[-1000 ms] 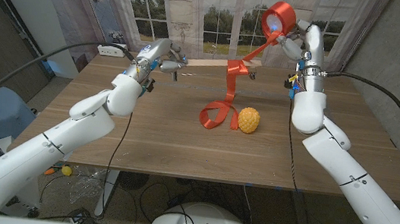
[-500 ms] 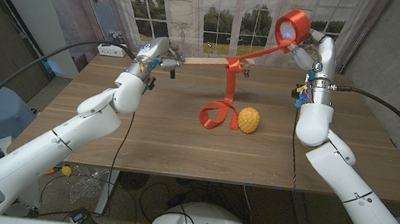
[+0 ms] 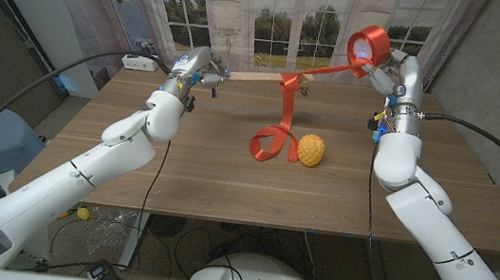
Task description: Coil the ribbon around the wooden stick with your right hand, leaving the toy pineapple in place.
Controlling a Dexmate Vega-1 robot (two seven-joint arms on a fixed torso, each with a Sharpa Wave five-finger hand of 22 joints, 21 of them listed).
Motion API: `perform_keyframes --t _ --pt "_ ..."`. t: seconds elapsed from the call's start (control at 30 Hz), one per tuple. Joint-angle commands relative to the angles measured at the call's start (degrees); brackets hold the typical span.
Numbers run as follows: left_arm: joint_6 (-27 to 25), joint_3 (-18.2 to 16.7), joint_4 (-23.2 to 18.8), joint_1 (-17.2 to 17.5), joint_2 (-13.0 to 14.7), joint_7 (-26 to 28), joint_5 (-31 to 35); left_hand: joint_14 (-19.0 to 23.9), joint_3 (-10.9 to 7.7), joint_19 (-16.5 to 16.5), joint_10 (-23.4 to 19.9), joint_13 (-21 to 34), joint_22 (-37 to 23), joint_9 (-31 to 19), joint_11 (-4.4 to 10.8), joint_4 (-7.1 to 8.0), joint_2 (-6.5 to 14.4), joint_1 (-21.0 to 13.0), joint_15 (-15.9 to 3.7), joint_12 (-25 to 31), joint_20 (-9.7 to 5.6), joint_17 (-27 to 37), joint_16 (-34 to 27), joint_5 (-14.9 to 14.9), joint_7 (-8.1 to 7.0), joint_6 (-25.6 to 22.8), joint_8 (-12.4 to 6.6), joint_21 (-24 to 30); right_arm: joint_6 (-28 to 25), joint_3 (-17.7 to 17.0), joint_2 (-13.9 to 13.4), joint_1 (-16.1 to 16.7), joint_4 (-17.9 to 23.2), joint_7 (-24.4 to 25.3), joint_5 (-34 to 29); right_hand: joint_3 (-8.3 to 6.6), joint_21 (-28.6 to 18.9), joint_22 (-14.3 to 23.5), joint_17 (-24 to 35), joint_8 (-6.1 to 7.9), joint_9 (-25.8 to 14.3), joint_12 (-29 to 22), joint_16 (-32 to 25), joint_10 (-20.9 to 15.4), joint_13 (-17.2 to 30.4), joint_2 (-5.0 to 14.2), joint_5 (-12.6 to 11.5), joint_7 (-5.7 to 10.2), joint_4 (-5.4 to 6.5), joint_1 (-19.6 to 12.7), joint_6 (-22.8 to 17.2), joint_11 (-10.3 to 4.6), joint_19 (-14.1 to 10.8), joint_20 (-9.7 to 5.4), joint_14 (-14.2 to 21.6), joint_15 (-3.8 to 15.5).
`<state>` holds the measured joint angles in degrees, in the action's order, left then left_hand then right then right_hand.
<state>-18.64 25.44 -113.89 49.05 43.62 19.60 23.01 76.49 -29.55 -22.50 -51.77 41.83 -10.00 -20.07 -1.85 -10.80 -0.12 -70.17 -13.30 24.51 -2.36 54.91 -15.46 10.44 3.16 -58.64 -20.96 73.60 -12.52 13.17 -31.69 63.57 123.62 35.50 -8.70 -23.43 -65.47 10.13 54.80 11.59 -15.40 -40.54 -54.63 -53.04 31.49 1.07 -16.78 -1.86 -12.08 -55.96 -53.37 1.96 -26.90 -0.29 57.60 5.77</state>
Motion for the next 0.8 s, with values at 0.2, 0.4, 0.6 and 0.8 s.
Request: perform_keyframes --t 0.2,0.4,0.6,0.8 --pt "-3.6 1.2 -0.6 1.1 0.7 0.2 -0.5 0.4 -1.74 0.2 -5.8 1.3 -0.1 -0.2 4.36 1.27 6.7 -6.2 0.14 0.0 -2.95 0.1 0.2 0.3 -0.21 -0.4 0.15 0.5 -21.7 2.9 -2.7 -4.0 4.7 -6.0 3.5 -2.35 -0.2 0.2 -0.3 0.2 -0.3 0.0 -0.3 -9.7 0.1 3.97 -0.1 0.83 2.11 -4.2 -13.1 -1.93 0.2 0.53 -3.6 4.61" --pt "-4.1 1.4 -0.3 2.0 0.7 0.4 -1.5 0.3 -1.75 0.2 -5.8 1.4 -0.1 -0.1 4.41 1.32 6.8 -6.1 0.15 0.0 -2.92 0.0 0.3 0.4 -0.07 -0.4 0.25 0.5 -26.2 4.8 -3.6 -6.8 3.4 -7.8 6.2 -2.09 -0.2 0.2 -0.1 0.19 -0.3 0.1 -0.7 -9.6 0.0 4.18 0.0 0.87 2.13 -4.4 -13.0 -1.78 0.5 0.73 -3.9 4.45" --pt "-4.8 1.9 0.1 2.7 0.8 0.8 -1.9 0.3 -1.78 0.3 -5.9 1.3 -0.1 -0.1 4.45 1.32 6.7 -6.1 0.15 -0.2 -2.94 -0.1 0.4 0.4 -0.29 -0.5 0.27 0.5 -30.7 6.6 -4.6 -9.5 2.0 -9.2 8.9 -1.81 -0.1 0.1 -0.6 0.13 -0.4 0.3 -0.7 -9.5 -0.2 4.32 0.0 0.81 2.19 -4.4 -12.8 -1.41 1.0 0.98 -4.2 4.25" --pt "-5.6 2.1 0.3 3.5 0.8 1.4 -2.4 0.2 -1.8 0.3 -5.7 1.6 -0.1 -0.2 4.46 1.35 6.8 -6.0 0.14 -0.2 -2.91 -0.2 0.6 0.4 -0.12 -0.4 0.31 0.5 -35.0 8.2 -5.6 -12.1 0.4 -10.7 12.2 -1.72 0.1 0.1 -1.2 0.04 -0.3 0.5 -0.5 -9.0 -0.2 4.47 -0.1 0.72 2.23 -4.4 -12.8 -1.05 1.5 1.15 -4.6 3.87"
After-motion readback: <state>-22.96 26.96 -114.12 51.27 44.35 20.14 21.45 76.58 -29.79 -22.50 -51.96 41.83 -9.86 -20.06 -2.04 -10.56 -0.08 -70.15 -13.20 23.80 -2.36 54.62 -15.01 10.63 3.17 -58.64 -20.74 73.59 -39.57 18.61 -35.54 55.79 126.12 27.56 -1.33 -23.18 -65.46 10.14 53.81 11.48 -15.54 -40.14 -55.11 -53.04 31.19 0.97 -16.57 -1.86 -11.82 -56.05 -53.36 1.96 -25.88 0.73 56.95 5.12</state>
